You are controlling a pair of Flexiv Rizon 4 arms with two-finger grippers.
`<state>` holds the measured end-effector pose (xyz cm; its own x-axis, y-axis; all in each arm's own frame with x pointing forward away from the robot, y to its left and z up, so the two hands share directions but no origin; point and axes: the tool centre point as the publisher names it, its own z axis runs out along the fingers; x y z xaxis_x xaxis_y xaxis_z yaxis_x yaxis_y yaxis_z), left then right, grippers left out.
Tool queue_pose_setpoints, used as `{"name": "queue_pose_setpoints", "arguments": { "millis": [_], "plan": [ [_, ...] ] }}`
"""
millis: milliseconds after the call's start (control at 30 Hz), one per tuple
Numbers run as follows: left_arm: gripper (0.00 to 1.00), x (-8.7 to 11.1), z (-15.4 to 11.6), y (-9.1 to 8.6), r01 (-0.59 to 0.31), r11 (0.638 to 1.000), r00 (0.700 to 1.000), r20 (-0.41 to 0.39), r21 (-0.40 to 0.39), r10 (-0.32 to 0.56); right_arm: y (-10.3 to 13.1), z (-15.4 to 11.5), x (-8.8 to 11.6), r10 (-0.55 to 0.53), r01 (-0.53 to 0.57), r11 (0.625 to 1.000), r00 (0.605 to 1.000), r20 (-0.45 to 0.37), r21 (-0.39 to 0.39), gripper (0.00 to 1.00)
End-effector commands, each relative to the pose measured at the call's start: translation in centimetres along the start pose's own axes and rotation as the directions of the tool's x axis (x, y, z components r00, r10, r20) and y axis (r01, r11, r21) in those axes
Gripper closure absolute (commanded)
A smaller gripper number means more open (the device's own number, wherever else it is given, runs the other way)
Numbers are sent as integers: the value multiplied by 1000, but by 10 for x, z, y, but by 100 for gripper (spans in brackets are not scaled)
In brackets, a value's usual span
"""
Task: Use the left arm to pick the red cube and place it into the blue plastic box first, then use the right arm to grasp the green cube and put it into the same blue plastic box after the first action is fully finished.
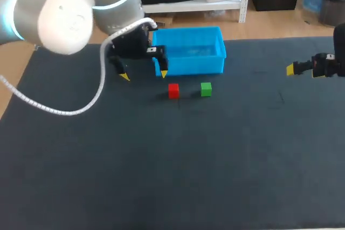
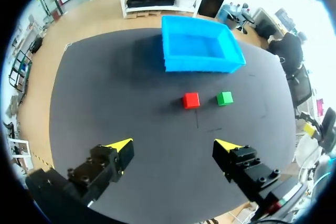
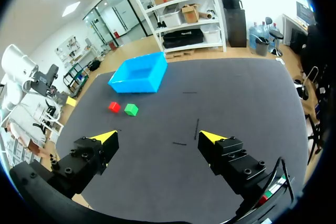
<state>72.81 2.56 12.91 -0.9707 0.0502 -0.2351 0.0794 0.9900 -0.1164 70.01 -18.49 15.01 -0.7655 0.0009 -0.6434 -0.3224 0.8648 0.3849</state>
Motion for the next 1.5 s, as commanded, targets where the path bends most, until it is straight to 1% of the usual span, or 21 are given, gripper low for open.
{"name": "queue_pose_setpoints", "arguments": {
  "millis": [33, 67, 267, 433, 500, 633, 667, 800, 967, 1167, 1233, 1500],
  "plan": [
    [0, -9, 15, -13, -14, 996, 999, -53, -85, 10, 0, 0, 0, 0, 0, 1000, 1000, -1, 1, 0],
    [0, -10, 19, -15, -11, 995, 998, -56, -100, 6, 0, 0, 0, 0, 0, 1000, 1000, -1, 1, 0],
    [0, -16, 34, -26, 7, 994, 997, -76, -105, -15, 0, 0, 0, 0, 0, 1000, 1000, -1, 1, 0],
    [0, -21, 49, -33, 32, 992, 997, -66, -119, -40, 0, 0, 0, 0, 0, 1000, 1000, -1, 1, 0],
    [0, -24, 55, -36, 43, 992, 996, -77, -117, -52, 0, 0, 0, 0, 0, 1000, 1000, -1, 1, 0],
    [0, -28, 65, -39, 65, 992, 995, -73, -112, -74, 0, 0, 0, 0, 0, 1000, 1000, -1, 1, 0],
    [0, -29, 68, -40, 69, 991, 995, -70, -112, -77, 0, 0, 0, 0, 0, 1000, 1000, -1, 1, 0],
    [0, -35, 74, -42, 77, 994, 995, -61, -71, -81, 0, 0, 0, 0, 0, 1000, 1000, -1, 1, 0],
    [0, -37, 76, -44, 69, 995, 996, -48, -67, -72, 0, 0, 0, 0, 0, 1000, 1000, -1, 1, 0],
    [0, -42, 90, -47, 68, 995, 996, -49, -77, -72, 0, 0, 0, 0, 0, 1000, 1000, -1, 1, 0],
    [0, -43, 94, -48, 68, 996, 996, -58, -65, -72, 0, 0, 0, 0, 0, 1000, 1000, -1, 1, 0],
    [0, -49, 113, -50, 77, 996, 996, -33, -47, -79, 0, 0, 0, 0, 0, 1000, 1000, -1, 1, 0]
  ]
}}
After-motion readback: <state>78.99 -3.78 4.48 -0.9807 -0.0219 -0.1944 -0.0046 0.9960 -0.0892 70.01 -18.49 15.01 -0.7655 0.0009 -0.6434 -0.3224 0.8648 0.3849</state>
